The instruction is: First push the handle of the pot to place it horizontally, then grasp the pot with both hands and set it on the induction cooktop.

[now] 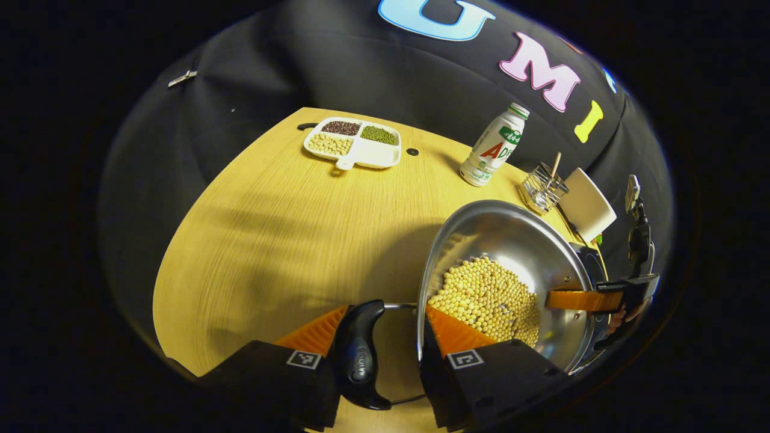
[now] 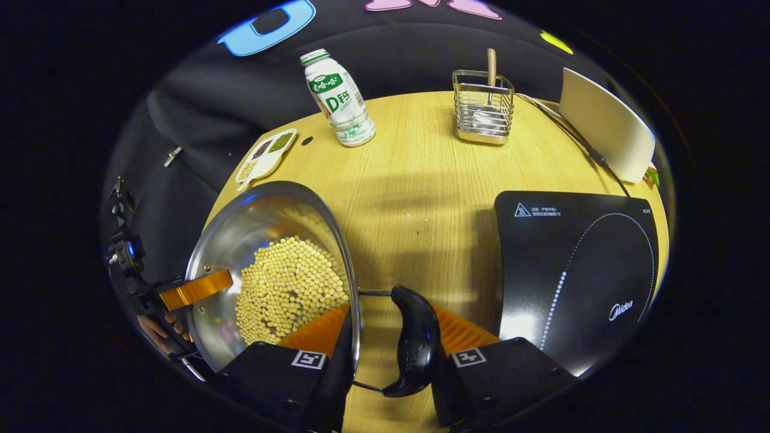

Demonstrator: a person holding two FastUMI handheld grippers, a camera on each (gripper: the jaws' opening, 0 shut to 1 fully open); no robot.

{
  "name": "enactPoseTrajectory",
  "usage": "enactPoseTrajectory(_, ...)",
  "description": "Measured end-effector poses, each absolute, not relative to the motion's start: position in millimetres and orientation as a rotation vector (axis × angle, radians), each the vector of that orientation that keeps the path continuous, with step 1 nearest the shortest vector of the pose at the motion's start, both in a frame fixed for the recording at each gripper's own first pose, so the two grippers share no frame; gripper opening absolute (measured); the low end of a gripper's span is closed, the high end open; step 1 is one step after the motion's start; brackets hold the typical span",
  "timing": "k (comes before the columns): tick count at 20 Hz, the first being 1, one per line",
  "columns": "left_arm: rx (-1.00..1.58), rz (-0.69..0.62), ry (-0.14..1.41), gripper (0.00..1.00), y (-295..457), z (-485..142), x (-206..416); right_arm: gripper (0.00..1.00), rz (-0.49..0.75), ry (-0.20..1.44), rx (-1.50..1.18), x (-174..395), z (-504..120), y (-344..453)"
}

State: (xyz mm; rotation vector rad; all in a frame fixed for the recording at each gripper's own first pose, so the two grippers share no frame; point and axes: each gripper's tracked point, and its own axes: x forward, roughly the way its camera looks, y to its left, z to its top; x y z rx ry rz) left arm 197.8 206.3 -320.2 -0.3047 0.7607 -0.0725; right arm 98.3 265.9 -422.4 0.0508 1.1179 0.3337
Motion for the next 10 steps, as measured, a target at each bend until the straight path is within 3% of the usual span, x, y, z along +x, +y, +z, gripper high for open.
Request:
enactPoseTrajectory(4, -0.272, -0.071, 0.727, 0.61, 194.4, -284.7, 185.5, 0.56, 0.341, 1.097, 0.060, 92.8, -391.1, 253.6)
enactPoseTrajectory(5, -0.260, -0.074, 0.720, 0.61, 189.0, -275.8, 183.4, 0.60, 0.342, 1.090, 0.066, 92.3, -382.1, 248.4)
enactPoseTrajectory(6, -0.251, -0.077, 0.713, 0.61, 181.8, -267.0, 181.0, 0.56, 0.343, 1.080, 0.068, 91.5, -373.0, 242.2)
enactPoseTrajectory(7, -0.243, -0.080, 0.709, 0.61, 175.3, -259.5, 179.1, 0.60, 0.344, 1.070, 0.068, 90.6, -364.3, 234.9)
enactPoseTrajectory(8, -0.238, -0.084, 0.705, 0.61, 165.6, -251.3, 176.5, 0.55, 0.341, 1.061, 0.074, 90.1, -356.0, 226.2)
enactPoseTrajectory(10, -0.232, -0.094, 0.705, 0.61, 145.5, -238.1, 172.6, 0.60, 0.332, 1.049, 0.087, 88.1, -342.0, 206.5)
